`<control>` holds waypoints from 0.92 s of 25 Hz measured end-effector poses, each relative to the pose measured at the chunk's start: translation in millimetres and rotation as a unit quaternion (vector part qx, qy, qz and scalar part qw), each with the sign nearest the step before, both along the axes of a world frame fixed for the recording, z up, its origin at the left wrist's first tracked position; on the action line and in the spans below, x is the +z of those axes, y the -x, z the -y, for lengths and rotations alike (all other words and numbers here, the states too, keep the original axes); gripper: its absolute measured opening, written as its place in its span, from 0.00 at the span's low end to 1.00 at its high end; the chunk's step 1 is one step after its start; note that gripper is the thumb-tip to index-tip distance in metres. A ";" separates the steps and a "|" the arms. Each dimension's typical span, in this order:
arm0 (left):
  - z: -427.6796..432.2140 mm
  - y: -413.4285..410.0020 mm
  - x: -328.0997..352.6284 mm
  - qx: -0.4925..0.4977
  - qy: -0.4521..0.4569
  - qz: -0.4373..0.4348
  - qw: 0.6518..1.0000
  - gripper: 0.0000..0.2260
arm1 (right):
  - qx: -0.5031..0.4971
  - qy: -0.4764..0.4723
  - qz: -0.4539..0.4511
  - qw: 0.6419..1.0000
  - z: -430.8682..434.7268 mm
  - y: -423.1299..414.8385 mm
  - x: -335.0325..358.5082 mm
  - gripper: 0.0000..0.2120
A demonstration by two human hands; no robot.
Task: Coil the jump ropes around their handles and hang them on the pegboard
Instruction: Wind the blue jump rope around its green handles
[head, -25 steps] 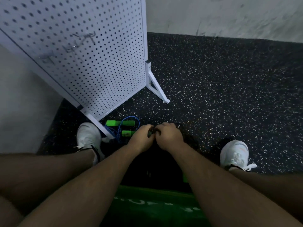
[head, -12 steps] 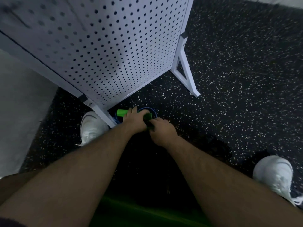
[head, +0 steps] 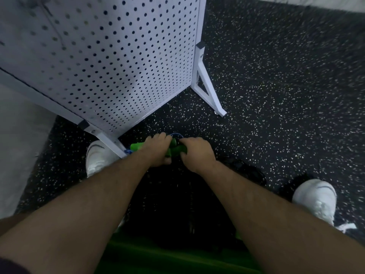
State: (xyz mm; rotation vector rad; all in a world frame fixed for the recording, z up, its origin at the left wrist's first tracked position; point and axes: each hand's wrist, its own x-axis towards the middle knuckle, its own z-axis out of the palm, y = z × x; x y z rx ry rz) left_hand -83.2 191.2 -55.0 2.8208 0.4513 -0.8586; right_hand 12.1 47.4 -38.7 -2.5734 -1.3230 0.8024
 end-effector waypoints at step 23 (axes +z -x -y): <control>77.0 -7.8 293.7 0.039 0.052 0.282 0.957 0.23 | 0.054 -0.091 0.230 0.968 79.9 -8.7 299.8 0.30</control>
